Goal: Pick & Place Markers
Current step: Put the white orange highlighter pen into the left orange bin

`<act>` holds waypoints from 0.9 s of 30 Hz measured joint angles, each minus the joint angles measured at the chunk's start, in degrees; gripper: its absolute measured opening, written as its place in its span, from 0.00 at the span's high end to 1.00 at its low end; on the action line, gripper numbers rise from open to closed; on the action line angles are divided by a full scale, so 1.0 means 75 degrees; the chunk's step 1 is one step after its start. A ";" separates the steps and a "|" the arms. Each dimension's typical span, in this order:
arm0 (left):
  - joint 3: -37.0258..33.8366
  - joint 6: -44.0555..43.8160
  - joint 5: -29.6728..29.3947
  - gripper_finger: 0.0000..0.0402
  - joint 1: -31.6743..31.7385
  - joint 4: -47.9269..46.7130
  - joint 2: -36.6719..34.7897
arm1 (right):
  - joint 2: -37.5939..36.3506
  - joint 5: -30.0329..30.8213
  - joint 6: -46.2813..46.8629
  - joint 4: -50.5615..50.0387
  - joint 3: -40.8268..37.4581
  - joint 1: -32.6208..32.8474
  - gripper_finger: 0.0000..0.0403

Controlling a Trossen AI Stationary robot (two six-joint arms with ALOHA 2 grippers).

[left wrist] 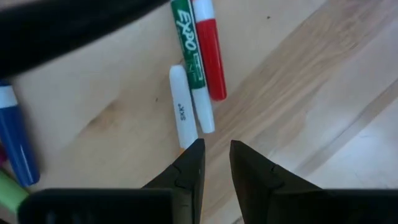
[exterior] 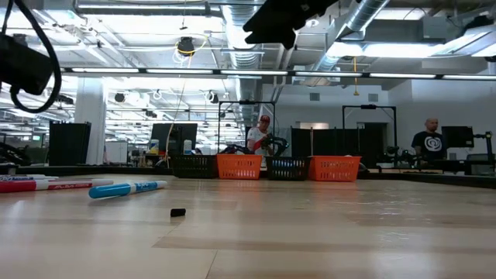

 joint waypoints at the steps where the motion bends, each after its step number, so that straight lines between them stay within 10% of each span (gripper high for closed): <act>1: 0.0000 -0.0029 0.0000 0.82 -0.0006 -0.0028 0.0000 | 0.0023 -0.0001 0.0002 0.0047 -0.0025 0.0096 0.60; 27: 0.0033 -0.0045 0.0262 0.82 -0.0004 -0.0020 0.1489 | 0.0213 0.0010 0.0003 0.0274 -0.0038 0.0762 0.61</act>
